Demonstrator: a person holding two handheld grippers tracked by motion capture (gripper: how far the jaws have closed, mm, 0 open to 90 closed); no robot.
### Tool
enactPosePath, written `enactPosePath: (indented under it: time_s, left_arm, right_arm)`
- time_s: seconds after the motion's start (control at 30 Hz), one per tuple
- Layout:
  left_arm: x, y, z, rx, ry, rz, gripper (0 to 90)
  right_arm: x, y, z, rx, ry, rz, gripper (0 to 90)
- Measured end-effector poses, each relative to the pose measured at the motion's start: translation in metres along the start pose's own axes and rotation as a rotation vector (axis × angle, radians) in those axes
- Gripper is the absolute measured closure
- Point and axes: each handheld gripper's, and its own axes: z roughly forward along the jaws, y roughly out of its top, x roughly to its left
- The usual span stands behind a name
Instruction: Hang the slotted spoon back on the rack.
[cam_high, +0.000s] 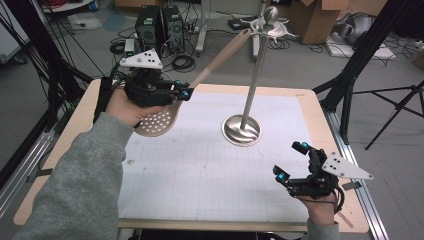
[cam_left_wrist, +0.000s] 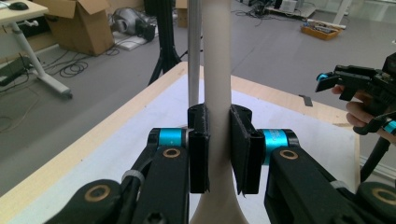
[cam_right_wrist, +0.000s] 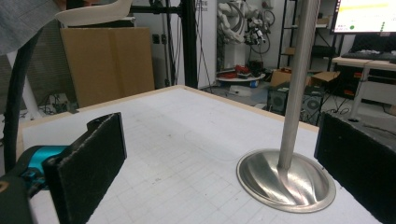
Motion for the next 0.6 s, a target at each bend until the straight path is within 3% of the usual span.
enactPosePath:
  time_s: [0.6]
  left_arm:
    - [-0.001,-0.002,0.011,0.004,-0.015,-0.016,77.9]
  right_arm:
    - [-0.001,0.000,-0.002,-0.004,-0.002,0.001,1.1]
